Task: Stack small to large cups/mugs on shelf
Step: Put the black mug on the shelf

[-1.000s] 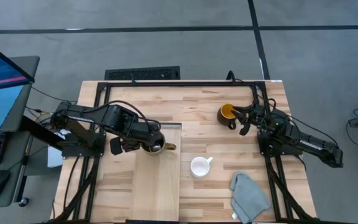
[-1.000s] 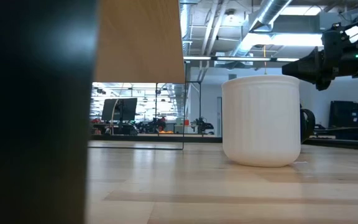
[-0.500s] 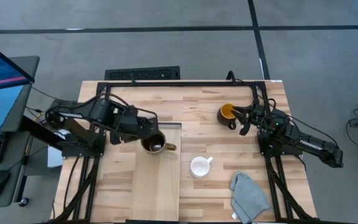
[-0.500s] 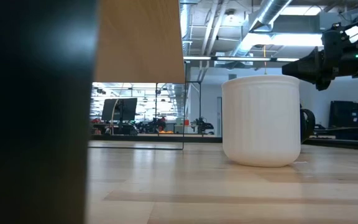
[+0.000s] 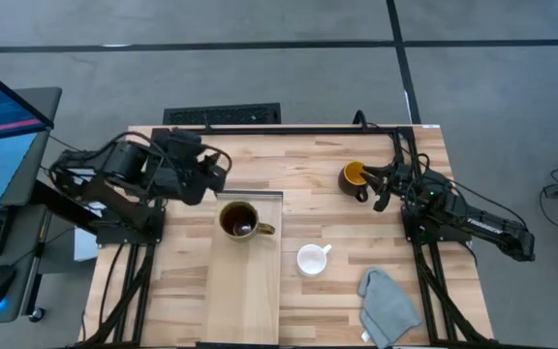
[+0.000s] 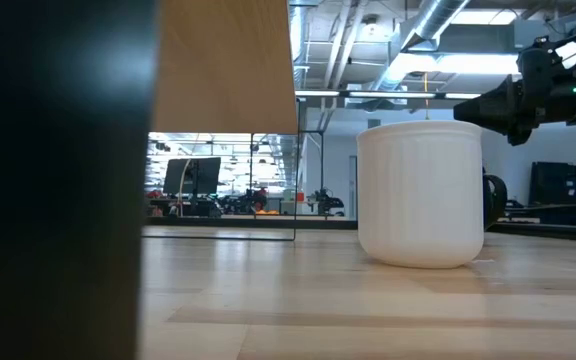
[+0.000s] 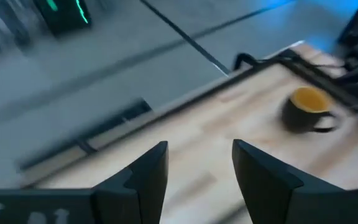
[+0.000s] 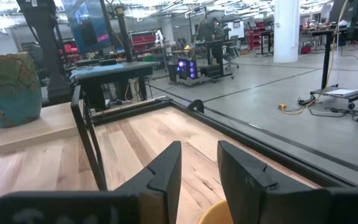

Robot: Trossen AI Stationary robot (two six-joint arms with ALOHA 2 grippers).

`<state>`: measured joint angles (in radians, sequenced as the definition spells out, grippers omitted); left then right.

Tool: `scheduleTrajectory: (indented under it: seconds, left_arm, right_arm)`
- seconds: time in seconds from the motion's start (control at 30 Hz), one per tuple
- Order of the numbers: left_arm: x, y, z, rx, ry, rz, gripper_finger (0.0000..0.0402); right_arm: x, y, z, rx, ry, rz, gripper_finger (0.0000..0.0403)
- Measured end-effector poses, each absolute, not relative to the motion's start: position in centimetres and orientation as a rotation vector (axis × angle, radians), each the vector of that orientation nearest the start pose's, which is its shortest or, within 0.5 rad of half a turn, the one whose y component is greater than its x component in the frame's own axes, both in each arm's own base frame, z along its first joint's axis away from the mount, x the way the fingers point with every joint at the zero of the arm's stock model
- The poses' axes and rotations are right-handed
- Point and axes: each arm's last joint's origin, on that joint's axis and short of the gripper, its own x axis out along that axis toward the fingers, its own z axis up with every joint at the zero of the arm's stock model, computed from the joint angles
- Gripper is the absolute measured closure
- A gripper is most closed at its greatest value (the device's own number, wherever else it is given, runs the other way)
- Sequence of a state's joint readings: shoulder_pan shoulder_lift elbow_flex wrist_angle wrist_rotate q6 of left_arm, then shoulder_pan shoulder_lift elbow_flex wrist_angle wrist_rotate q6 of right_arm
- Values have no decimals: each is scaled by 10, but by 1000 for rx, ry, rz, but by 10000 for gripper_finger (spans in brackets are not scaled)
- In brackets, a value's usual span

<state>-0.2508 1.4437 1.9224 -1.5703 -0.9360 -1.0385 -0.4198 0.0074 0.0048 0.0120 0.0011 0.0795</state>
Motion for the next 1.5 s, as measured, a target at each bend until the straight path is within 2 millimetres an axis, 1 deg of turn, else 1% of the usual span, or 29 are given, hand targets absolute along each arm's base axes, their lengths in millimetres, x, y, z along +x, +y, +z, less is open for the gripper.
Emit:
scheduleTrajectory:
  seconds: [0.1, 0.2, 0.27, 0.37, 0.43, 0.7, 0.8, 0.87, 0.97, 1.07, 1.17, 1.23, 1.33, 1.43, 1.5]
  left_arm:
    - [219, -33, 440, -115, 523, 1018, 232]
    - [220, -33, 420, -18, 545, 1063, 232]
    - [212, -31, 407, 8, 568, 1076, 232]
    - [194, -29, 382, -9, 604, 1067, 232]
    - [184, -32, 362, -42, 587, 1035, 232]
    - [149, -46, 282, -91, 391, 798, 232]
    - [139, -47, 256, -82, 338, 724, 232]
    - [133, -47, 242, -75, 307, 682, 232]
    - [125, -45, 226, -60, 276, 619, 232]
    - [118, -42, 215, -64, 234, 575, 232]
    - [111, -38, 207, -63, 203, 522, 232]
    - [107, -36, 203, -53, 188, 491, 232]
    - [101, -33, 199, -60, 150, 448, 232]
    - [96, -31, 193, -58, 126, 386, 232]
    - [94, -30, 191, -60, 104, 353, 232]
  right_arm:
    - [89, -40, 166, 76, -26, -419, 276]
    - [89, -40, 166, 76, -26, -418, 276]
    - [89, -40, 166, 76, -26, -418, 276]
    - [89, -40, 166, 76, -26, -418, 276]
    - [89, -40, 166, 71, -24, -418, 276]
    - [89, -40, 166, 42, -18, -418, 276]
    - [89, -40, 166, 42, -19, -419, 276]
    - [89, -40, 166, 41, -19, -418, 276]
    - [89, -40, 166, 42, -20, -418, 276]
    - [89, -40, 167, 46, -30, -410, 276]
    - [90, -38, 171, 25, -74, -345, 276]
    - [90, -36, 174, -29, -98, -300, 276]
    - [90, -36, 176, -101, -105, -292, 276]
    - [90, -36, 176, -109, -103, -292, 276]
    - [90, -36, 176, -81, -106, -291, 276]
